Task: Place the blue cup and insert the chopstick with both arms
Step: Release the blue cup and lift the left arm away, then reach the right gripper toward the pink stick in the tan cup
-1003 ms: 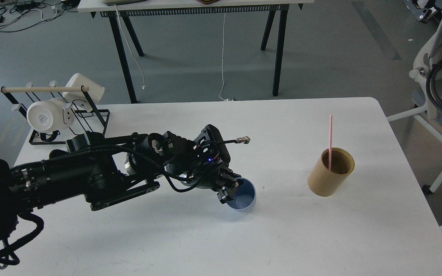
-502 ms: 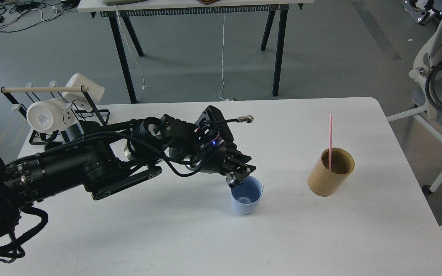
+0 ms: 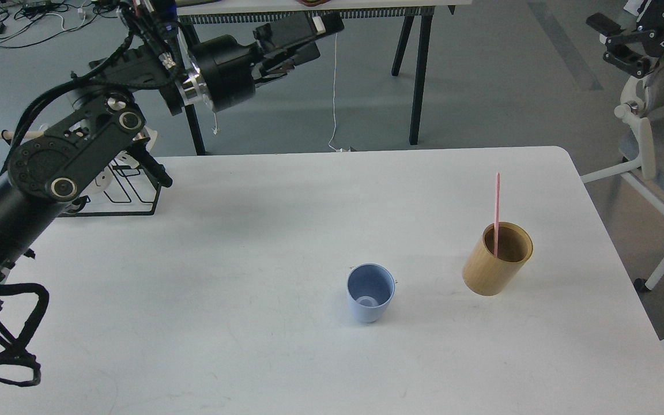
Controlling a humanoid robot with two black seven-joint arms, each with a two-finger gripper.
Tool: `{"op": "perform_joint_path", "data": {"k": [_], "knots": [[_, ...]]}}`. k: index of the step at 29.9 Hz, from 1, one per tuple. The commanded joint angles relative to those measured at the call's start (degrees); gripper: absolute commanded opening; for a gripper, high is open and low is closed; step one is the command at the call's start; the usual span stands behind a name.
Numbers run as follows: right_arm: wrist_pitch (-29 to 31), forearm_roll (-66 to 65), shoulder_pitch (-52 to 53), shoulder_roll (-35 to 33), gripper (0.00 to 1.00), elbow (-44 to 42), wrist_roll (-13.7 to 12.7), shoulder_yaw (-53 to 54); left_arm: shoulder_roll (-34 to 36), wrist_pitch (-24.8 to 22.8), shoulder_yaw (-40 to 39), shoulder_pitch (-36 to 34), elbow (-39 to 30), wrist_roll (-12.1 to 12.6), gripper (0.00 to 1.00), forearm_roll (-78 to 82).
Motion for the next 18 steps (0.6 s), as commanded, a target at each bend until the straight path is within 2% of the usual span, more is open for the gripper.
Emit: {"op": "perform_joint_path", "data": {"k": [1,5,10,13,17,18], "knots": [[-0.01,-5.17,-1.02,-2.54,1.0,2.97,0.16,0.01,0.66,-0.01,-0.83,0.0,7.58,-0.12,1.0,-20.14],[-1.28,-10.0,-2.51,-5.87,0.99,9.99,0.33,-0.34,0.05,-0.01,-0.56,0.44,17.77,-0.03,1.0,-37.9],[-14.36,-28.87,-4.71,-8.95,0.98,22.21,0.42,-5.43,-0.84,-0.01,-0.74,2.19,21.83,-0.03,1.0,-57.42],[-20.17,-40.04,-6.02,-11.32,0.98,27.66,0.6,-8.68,-1.1,-0.01,-0.65,2.64,25.25,-0.12,1.0,-65.95],[-23.87,-51.48,-6.73,-12.3,0.98,29.17,4.54,-12.2,-1.63,-0.01,-0.91,5.09,27.73,-0.03,1.0,-69.84],[-25.01,-53.24,-6.82,-12.3,0.98,29.17,4.81,-13.34,-1.54,-0.01,-1.0,5.71,27.73,-0.03,1.0,-70.11]]}}
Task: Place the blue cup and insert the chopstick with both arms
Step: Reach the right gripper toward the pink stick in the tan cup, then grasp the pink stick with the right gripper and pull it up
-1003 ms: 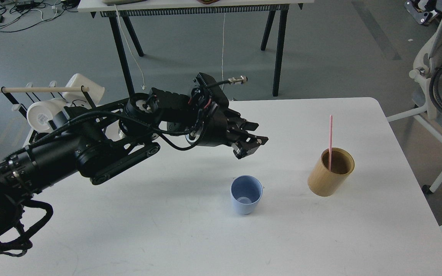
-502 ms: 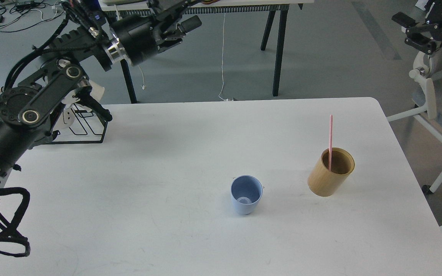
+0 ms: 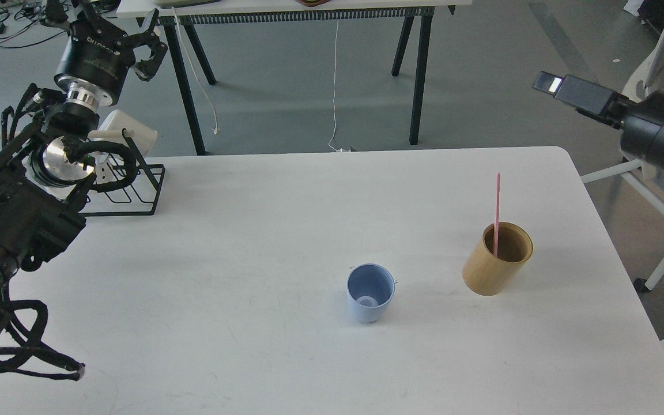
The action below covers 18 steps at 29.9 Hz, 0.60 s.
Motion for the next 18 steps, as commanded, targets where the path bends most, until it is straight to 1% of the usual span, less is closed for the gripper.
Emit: {"op": "perform_joint_path", "data": {"k": [1,4,7,9,12,18], "knots": [[-4.23,-8.68,-0.69,-0.31,0.97,0.58,2.0,-4.21,0.04,0.0,-0.26,2.13,0.9,-0.04,1.0,-2.01],[-6.88,-13.69,-1.04,-0.14,0.91,0.32,2.0,-8.86,0.04,0.0,-0.26,2.66,0.9,-0.22,1.0,-2.01],[-8.55,-19.06,-1.13,0.83,0.76,-0.91,1.65,-13.87,0.04,0.0,-0.26,2.75,0.9,-0.22,1.0,-2.01],[-9.86,-19.68,-1.57,2.58,0.71,-2.49,1.65,-15.55,0.04,0.0,-0.26,2.75,0.9,-0.22,1.0,-2.01],[-10.13,-19.68,-1.92,6.44,0.66,-6.35,1.56,-16.61,0.04,0.0,-0.26,2.66,0.9,-0.13,1.0,-2.01],[-10.13,-20.12,-2.36,13.56,0.61,-12.59,0.68,-17.23,-0.13,0.0,0.01,2.4,0.9,-0.13,1.0,-1.93]]}}
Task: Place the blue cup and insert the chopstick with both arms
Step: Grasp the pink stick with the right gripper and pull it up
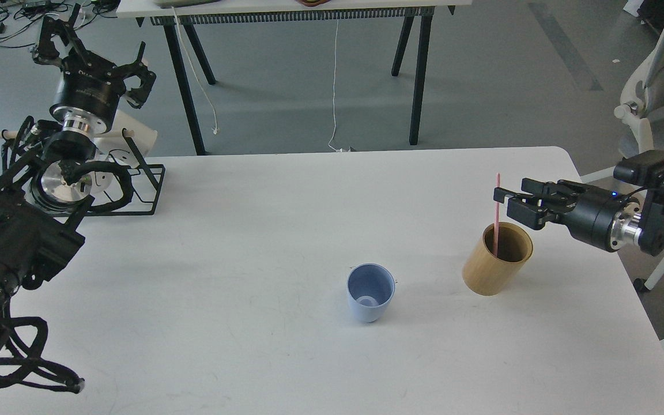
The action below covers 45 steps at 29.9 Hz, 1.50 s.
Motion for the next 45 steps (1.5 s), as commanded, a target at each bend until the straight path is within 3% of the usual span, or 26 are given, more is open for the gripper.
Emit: {"op": "perform_joint_path", "data": {"k": [1,4,15,19,29,36,41,45], "knots": [[0.0,-0.21,-0.28,3.74,0.59,-3.35,-0.42,-0.73,-0.07,0.0,0.4,0.0,0.0,0.06,1.0,0.18],[0.08,-0.21,-0.28,5.5,0.54,-4.76,-0.42,-1.79,0.19,0.0,0.75,0.08,0.0,0.14,1.0,0.27],[0.52,-1.88,0.07,5.94,0.13,-4.94,-1.21,-2.85,0.54,0.0,0.75,0.17,0.0,0.14,1.0,0.53],[0.52,-1.97,0.24,5.68,0.04,-4.24,-1.12,-2.85,0.54,0.0,0.75,0.17,0.0,0.14,1.0,0.62],[0.52,-1.79,2.52,-1.43,0.01,1.03,-1.12,-1.97,0.28,0.0,0.93,0.35,-0.27,0.14,1.0,0.62],[3.59,0.22,13.23,-9.88,0.01,6.75,-0.77,-1.18,0.37,0.0,0.93,0.35,-0.36,0.32,1.0,0.62],[5.44,9.26,18.52,-6.46,0.01,7.01,-1.03,3.21,-0.16,0.0,0.93,0.0,-1.06,0.5,1.0,0.62],[5.45,10.25,20.37,2.49,0.02,6.66,-1.83,4.8,0.1,0.0,0.93,-0.53,-1.76,0.58,1.0,0.62]]}}
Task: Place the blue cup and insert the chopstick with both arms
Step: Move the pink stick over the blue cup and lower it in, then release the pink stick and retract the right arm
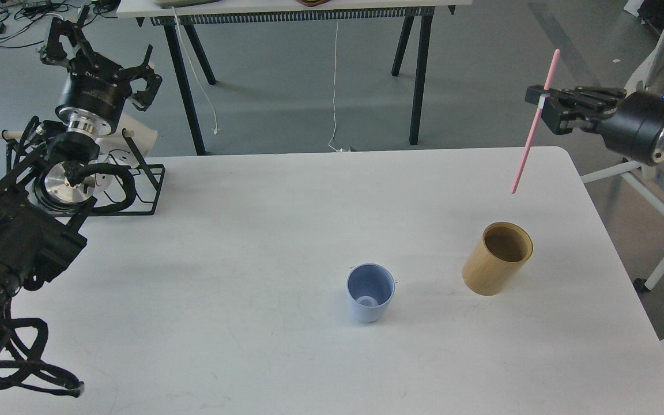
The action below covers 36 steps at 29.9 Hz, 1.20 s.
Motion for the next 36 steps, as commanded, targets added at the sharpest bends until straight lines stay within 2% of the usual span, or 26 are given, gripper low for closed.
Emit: {"op": "perform_joint_path", "data": {"k": [1,7,10,17,25,29,36], "knots": [[0.03,0.49,1.02,7.98,0.03,-0.21,-0.42,0.52,0.19,0.0,0.0,-0.49,-0.31,0.13,1.0,-0.01],[0.03,-1.88,-2.4,18.18,0.03,-0.56,-0.41,-3.43,0.45,0.0,-0.09,-0.58,-0.31,0.13,1.0,-0.01],[0.03,-4.08,-3.98,20.56,0.03,-1.35,-0.24,-5.81,0.54,0.0,-0.09,-0.58,-0.31,0.13,1.0,-0.01],[0.03,-5.49,-5.57,22.24,0.03,-2.14,-0.06,-10.91,0.71,0.0,-0.09,-0.58,-0.31,-0.22,1.0,-0.01],[-0.15,-5.84,-7.94,26.1,0.04,-4.77,0.02,-11.53,0.8,0.0,-0.09,-0.67,-0.31,-0.22,1.0,-0.01],[-0.5,-5.84,-9.17,26.46,0.13,-5.3,-0.5,-11.53,1.77,0.0,-0.09,-0.58,-0.31,-0.22,1.0,-0.01],[-0.5,-5.84,-9.88,25.93,0.18,-5.04,-0.59,-11.44,1.86,0.0,-0.09,-0.58,-0.31,-0.22,1.0,-0.01]]}}
